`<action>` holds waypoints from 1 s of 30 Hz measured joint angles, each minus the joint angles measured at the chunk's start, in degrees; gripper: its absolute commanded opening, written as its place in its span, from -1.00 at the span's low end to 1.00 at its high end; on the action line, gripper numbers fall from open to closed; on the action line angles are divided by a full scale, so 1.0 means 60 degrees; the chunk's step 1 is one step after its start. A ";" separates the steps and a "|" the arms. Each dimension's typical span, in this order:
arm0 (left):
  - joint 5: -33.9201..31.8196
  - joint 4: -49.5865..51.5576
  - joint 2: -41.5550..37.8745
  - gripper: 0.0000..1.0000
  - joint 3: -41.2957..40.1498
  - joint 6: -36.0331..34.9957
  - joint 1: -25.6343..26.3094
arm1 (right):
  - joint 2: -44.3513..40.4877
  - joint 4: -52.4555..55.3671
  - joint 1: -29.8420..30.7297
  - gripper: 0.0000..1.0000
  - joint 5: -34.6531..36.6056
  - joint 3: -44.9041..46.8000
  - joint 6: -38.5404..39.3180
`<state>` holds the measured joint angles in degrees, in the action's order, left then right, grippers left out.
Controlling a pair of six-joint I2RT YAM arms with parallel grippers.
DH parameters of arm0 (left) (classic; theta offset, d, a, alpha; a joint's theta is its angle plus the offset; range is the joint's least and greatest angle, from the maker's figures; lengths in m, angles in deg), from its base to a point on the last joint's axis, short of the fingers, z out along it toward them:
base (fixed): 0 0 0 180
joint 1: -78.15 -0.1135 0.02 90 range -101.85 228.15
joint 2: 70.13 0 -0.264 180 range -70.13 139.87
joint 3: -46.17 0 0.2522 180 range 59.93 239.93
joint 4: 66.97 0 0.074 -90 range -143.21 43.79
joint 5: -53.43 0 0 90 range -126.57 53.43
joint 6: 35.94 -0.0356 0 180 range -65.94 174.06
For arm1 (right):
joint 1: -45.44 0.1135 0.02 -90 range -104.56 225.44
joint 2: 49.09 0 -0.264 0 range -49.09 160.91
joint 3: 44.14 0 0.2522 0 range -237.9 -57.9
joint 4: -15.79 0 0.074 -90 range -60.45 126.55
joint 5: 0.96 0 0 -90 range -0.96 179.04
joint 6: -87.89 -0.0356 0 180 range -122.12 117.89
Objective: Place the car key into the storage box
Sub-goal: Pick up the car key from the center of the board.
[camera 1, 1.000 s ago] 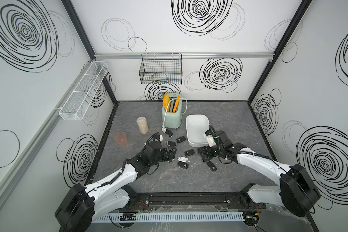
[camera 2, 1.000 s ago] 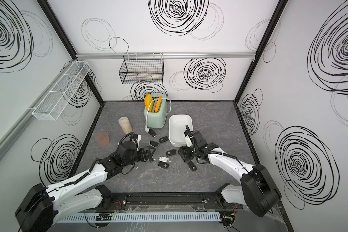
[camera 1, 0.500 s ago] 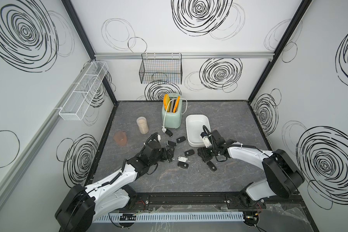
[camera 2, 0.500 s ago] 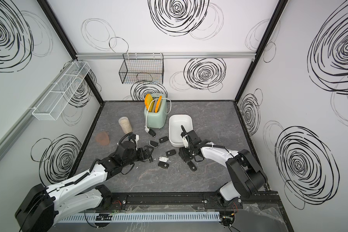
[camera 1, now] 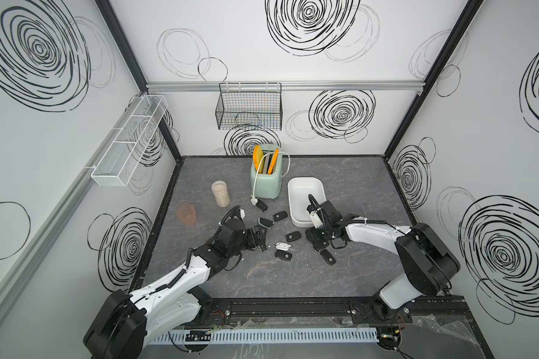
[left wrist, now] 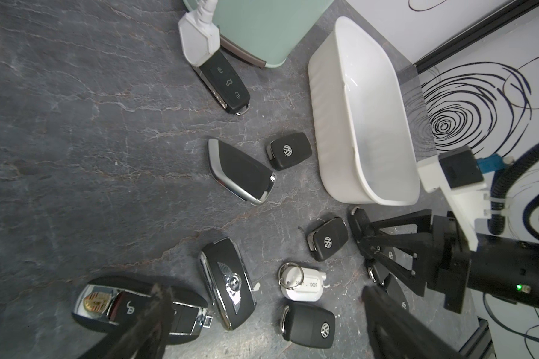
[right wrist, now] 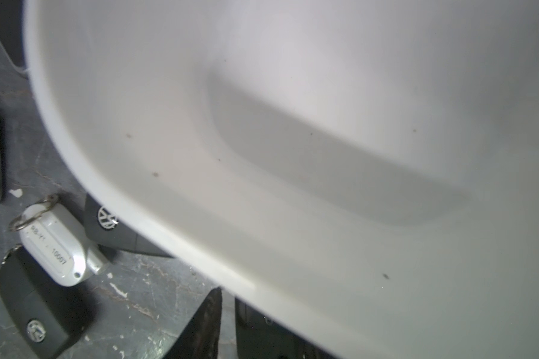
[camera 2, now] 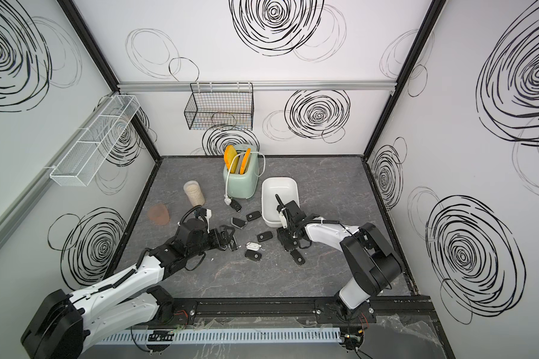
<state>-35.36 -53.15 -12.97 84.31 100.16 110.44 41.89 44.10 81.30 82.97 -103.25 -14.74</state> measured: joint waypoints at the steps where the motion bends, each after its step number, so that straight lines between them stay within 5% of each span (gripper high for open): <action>1: 0.0011 0.0000 -0.0040 0.96 -0.0029 0.0000 -0.0022 | 0.0080 0.0007 0.0044 -0.10 0.0058 -0.0018 0.0004; 12: 0.0091 0.0015 -0.0426 0.96 -0.0270 0.0000 -0.0324 | 0.0503 0.0040 0.0597 -0.50 0.0849 -0.0448 0.0015; 30: 0.0302 0.0004 -0.0568 0.96 -0.0270 -0.0062 -0.0627 | -0.0831 0.0131 0.0601 -0.49 -0.0834 -0.0914 -0.0408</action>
<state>-33.55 -53.13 -16.38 82.70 99.79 106.68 36.91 44.89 84.91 77.97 -108.73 -17.19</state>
